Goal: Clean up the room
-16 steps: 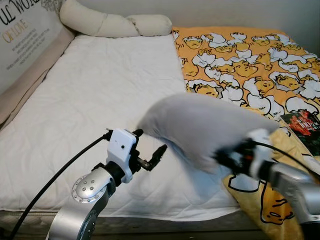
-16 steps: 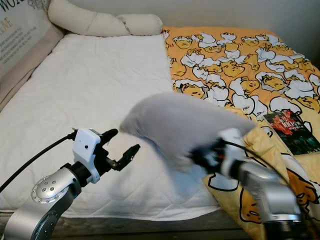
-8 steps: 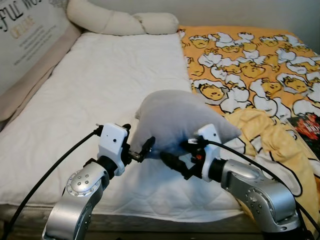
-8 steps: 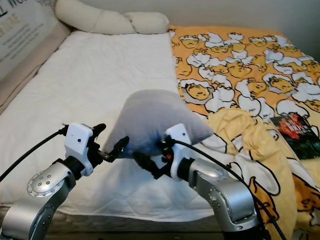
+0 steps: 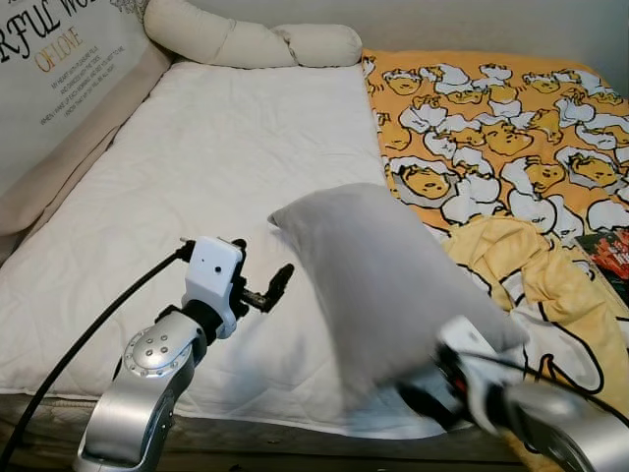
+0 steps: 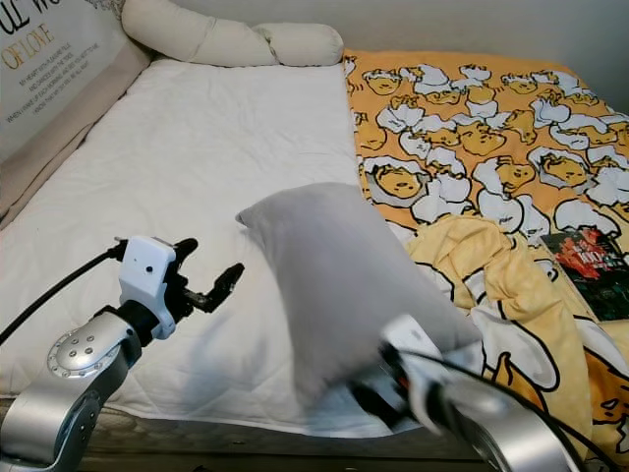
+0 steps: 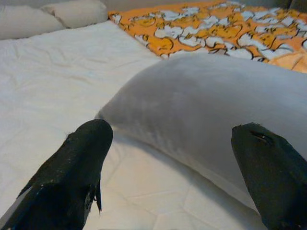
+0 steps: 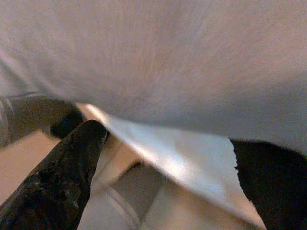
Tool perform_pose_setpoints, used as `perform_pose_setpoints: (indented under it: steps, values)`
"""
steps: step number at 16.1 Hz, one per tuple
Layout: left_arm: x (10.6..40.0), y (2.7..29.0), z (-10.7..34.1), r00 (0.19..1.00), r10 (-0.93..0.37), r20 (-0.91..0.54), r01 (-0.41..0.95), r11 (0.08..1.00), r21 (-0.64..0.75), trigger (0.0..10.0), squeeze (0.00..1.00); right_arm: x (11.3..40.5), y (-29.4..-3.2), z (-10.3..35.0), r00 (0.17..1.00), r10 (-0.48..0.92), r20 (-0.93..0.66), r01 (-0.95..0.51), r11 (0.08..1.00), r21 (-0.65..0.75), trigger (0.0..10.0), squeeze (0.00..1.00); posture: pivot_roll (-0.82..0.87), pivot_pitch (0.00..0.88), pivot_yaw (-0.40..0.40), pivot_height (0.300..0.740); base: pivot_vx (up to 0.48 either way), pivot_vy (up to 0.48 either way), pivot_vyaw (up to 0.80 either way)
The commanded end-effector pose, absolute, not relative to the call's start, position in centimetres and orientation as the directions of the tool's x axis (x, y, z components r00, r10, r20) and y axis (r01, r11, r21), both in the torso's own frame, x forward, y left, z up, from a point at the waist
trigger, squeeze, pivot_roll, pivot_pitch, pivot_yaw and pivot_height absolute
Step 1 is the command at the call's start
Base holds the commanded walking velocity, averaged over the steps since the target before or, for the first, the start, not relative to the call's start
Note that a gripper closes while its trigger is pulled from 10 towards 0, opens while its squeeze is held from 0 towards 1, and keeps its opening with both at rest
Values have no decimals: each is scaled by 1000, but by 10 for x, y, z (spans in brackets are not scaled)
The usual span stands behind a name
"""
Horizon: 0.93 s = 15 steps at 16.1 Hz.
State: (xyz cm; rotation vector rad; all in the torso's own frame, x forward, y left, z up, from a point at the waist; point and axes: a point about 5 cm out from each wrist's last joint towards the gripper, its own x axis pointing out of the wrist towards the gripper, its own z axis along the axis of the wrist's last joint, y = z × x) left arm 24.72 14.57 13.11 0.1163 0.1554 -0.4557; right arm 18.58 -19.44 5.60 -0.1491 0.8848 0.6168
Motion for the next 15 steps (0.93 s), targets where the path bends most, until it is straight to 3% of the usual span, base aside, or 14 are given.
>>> perform_pose_setpoints:
  steps: [1,5,8,9,10,11,12,14,15]
  values:
    - [249,146,131,890,-421,-177,440,894,88,10000,0,188,-201,64,492,441,-750,-571,815,105,10000,0,-47,0,-4,740,0,0,0]
    - [254,145,130,883,-430,-187,452,887,94,10000,0,176,-233,79,463,443,-767,-601,794,96,10000,0,-59,0,3,740,0,0,0]
    - [262,138,130,874,-449,-186,462,886,33,10000,0,179,-286,102,506,323,-800,-560,828,-20,10000,0,-68,0,5,740,0,0,0]
    - [269,136,129,875,-445,-193,456,890,18,10000,451,183,-308,115,537,253,-805,-526,846,-85,10000,0,-69,0,4,740,0,0,0]
    - [277,134,127,882,-427,-198,432,902,-18,10000,1000,189,-323,126,572,204,-795,-490,862,-131,10000,0,-72,0,1,740,0,0,0]
    - [285,131,125,882,-425,-206,422,905,-60,10000,1000,200,-334,135,634,150,-758,-425,887,-181,10000,345,-75,0,-1,740,0,0,0]
    - [290,128,124,881,-425,-209,417,905,-84,10000,1000,209,-341,139,681,106,-724,-366,906,-211,10000,973,-76,0,0,740,0,0,0]
    - [306,114,119,868,-451,-207,416,889,-190,10000,1000,241,-351,141,807,18,-590,-164,967,-195,10000,1000,-89,0,11,740,0,0,0]
    - [315,94,109,834,-501,-233,441,858,-265,10000,1000,266,-334,131,872,93,-480,-147,986,-76,10000,1000,-87,0,24,740,0,0,0]
